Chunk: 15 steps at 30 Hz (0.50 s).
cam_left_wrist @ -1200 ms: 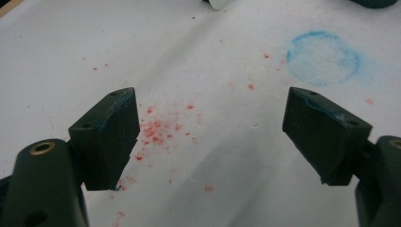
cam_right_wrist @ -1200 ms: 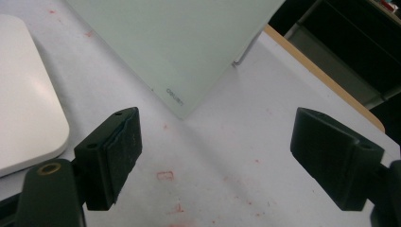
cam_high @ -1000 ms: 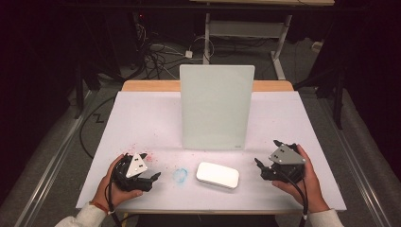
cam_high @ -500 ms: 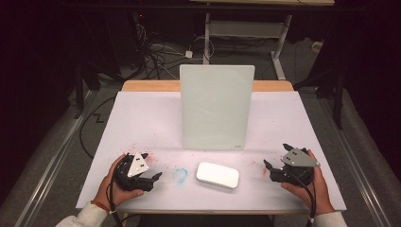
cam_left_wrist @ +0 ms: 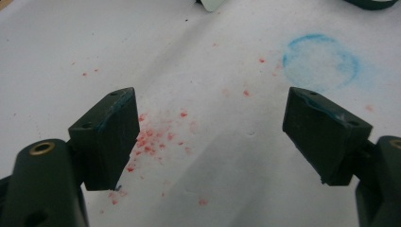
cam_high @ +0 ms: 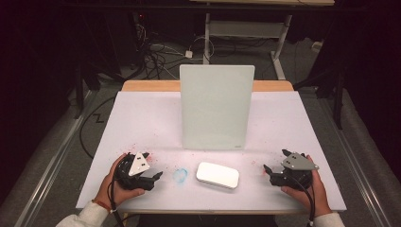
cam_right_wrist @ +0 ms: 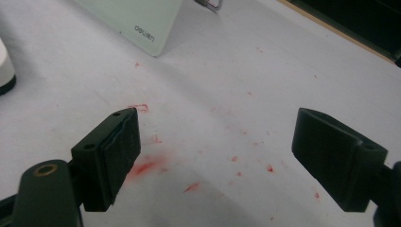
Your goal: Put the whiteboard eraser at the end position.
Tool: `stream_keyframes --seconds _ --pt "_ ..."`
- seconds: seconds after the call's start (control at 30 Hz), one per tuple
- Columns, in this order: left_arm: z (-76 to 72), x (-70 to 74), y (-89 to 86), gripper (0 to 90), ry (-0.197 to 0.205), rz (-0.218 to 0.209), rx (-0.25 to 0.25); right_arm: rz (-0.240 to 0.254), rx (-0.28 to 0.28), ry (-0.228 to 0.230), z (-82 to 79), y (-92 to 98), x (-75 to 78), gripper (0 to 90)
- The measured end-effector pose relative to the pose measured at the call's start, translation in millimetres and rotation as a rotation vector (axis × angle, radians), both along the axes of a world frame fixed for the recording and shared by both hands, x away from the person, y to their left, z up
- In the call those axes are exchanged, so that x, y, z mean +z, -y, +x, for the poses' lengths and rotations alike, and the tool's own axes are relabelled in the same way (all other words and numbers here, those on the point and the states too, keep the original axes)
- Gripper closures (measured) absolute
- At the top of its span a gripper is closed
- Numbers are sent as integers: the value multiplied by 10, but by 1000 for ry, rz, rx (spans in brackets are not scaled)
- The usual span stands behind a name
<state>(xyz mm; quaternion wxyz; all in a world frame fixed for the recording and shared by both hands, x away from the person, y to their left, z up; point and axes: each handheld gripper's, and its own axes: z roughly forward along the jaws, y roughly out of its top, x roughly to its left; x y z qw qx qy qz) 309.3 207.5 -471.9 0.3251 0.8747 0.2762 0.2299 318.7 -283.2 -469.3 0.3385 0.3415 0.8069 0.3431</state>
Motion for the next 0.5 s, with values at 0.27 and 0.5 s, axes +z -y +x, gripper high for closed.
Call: stream_keyframes --seconds 0.27,0.5 --pt "-68 27 -14 180 20 -2 -1 -1 7 41 -64 -88 76 166" --pt "-60 19 18 167 35 23 15 8 6 63 -93 -108 115 165"
